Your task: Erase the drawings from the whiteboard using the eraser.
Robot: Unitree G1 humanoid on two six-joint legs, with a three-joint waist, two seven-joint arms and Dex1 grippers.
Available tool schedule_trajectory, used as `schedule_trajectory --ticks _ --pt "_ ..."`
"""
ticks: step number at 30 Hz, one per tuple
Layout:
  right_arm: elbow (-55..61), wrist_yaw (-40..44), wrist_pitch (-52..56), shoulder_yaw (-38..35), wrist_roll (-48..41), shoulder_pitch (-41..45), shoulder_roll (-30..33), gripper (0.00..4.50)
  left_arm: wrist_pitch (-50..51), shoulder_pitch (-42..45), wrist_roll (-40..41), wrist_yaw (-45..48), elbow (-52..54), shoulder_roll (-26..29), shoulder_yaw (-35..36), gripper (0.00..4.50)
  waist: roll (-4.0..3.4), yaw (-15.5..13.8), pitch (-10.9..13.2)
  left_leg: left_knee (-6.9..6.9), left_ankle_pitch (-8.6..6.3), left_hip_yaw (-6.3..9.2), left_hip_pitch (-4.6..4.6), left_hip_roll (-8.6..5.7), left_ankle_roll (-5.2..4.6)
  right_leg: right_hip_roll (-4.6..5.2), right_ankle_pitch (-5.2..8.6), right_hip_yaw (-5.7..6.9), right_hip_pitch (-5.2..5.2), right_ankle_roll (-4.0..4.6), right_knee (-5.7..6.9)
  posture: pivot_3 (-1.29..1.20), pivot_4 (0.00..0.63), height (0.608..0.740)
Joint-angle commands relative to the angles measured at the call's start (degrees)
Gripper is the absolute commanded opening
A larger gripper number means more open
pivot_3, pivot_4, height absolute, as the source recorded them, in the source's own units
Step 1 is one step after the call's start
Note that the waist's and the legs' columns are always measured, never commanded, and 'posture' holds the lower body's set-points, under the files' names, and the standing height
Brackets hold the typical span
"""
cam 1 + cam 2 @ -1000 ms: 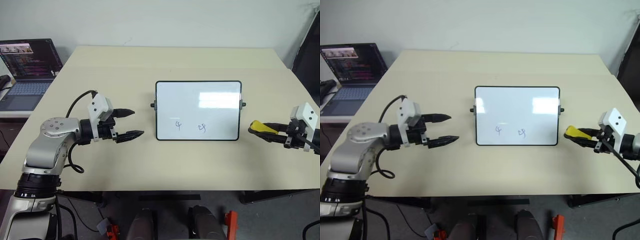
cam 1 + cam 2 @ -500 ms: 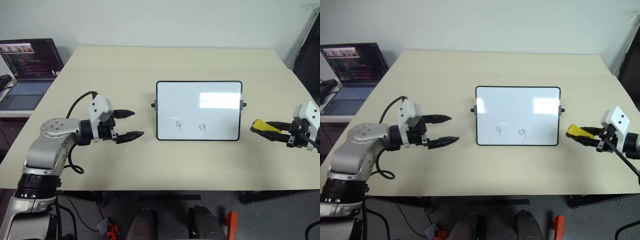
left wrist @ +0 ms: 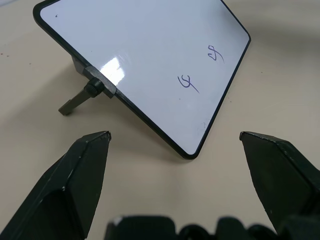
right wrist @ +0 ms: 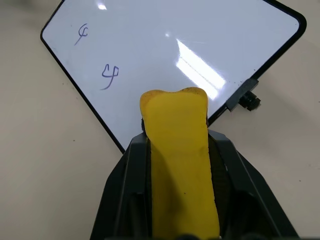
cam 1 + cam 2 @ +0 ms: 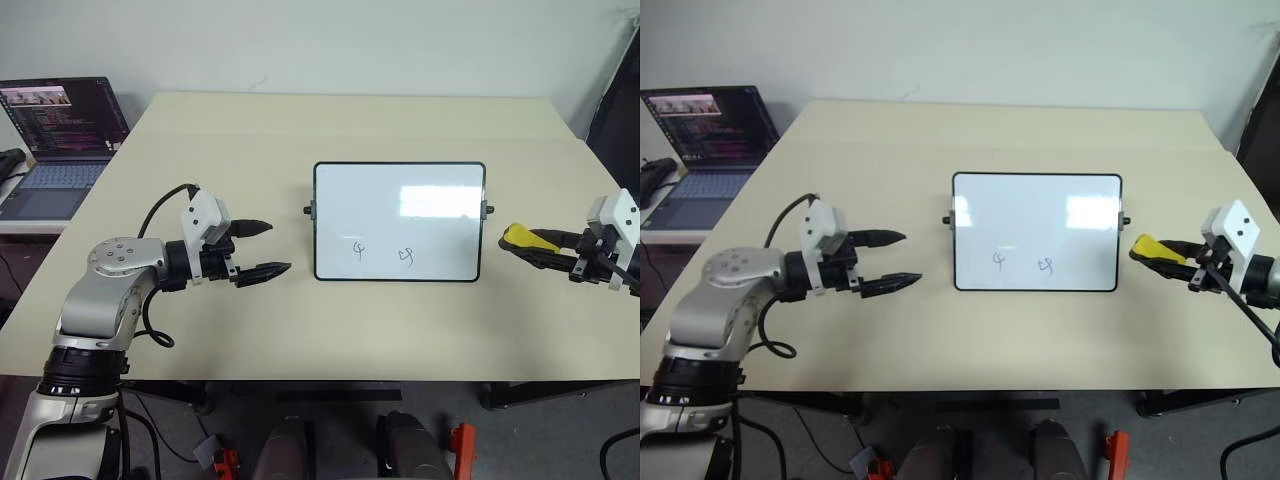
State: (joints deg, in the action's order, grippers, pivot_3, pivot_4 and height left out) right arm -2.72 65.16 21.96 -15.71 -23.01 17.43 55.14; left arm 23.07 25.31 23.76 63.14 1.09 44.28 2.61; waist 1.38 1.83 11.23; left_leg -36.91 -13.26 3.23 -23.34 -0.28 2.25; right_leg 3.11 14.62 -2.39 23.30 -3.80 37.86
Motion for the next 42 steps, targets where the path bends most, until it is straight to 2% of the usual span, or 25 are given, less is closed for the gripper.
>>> schedule_trajectory --ticks 1,11,16,19,23,29,37,42 --pt "0.2 -1.7 -1.1 -1.7 -1.6 3.3 -0.8 1.1 -0.8 0.9 0.0 0.1 0.5 0.3 0.9 4.5 0.0 0.1 0.0 0.0 0.0 -0.01 0.02 0.0 0.0 0.0 0.0 -0.02 0.0 0.0 0.02 0.0 0.15 0.74" --pt "2.0 -1.8 -0.4 0.1 -3.8 6.8 -3.7 1.1 -0.6 0.8 0.2 0.2 0.7 0.4 1.0 4.5 0.0 0.1 0.0 -0.01 0.0 -0.02 0.09 0.0 0.0 0.0 0.0 -0.03 -0.04 0.0 0.08 0.0 0.15 0.74" --pt "10.6 -8.2 1.6 9.2 -4.9 12.3 -16.3 1.1 -0.3 -0.9 -0.5 0.9 1.6 0.2 -1.0 4.5 -0.01 1.1 0.0 0.04 0.0 -0.09 0.29 0.06 0.0 -0.05 0.0 -0.11 -0.1 0.02 0.19 0.0 0.15 0.74" --pt "13.1 -12.7 1.3 15.5 -1.6 14.2 -23.3 1.1 0.2 -2.3 -0.3 0.4 2.8 -0.6 -1.8 4.5 -0.01 1.3 0.0 0.06 0.0 -0.07 0.31 0.07 0.0 -0.06 0.0 -0.11 -0.11 0.02 0.23 0.0 0.15 0.74" --pt "9.9 -19.4 -5.0 25.1 10.1 16.7 -29.7 1.1 1.2 -2.8 0.2 -0.6 4.0 -1.6 -2.1 4.5 0.02 0.9 0.0 0.01 0.0 -0.03 0.24 0.02 0.01 -0.02 -0.01 -0.08 -0.08 0.02 0.2 0.0 0.15 0.74" --pt "3.8 -23.8 -11.1 31.6 21.5 17.4 -30.6 1.09 1.7 -4.2 -0.1 -0.9 4.9 -1.1 -2.0 4.5 0.04 -0.1 0.0 0.02 0.0 -0.01 0.24 -0.01 0.01 0.0 -0.01 -0.04 -0.09 0.03 0.18 0.0 0.15 0.74" --pt "-10.8 -30.1 -18.7 32.7 29.5 22.1 -33.5 1.09 2.3 -4.0 0.8 -1.8 5.3 -1.9 -1.5 4.5 0.04 0.2 0.0 0.03 0.01 -0.04 0.29 0.02 0.01 -0.03 -0.01 -0.07 -0.08 0.04 0.24 0.0 0.15 0.74" --pt "-15.5 -28.2 -21.1 33.6 30.0 22.4 -34.8 1.09 2.5 -3.8 0.9 -2.0 5.4 -1.9 -1.6 4.5 0.05 0.4 0.0 0.05 0.0 -0.04 0.32 0.02 0.01 -0.03 -0.02 -0.07 -0.09 0.05 0.24 0.0 0.15 0.74"
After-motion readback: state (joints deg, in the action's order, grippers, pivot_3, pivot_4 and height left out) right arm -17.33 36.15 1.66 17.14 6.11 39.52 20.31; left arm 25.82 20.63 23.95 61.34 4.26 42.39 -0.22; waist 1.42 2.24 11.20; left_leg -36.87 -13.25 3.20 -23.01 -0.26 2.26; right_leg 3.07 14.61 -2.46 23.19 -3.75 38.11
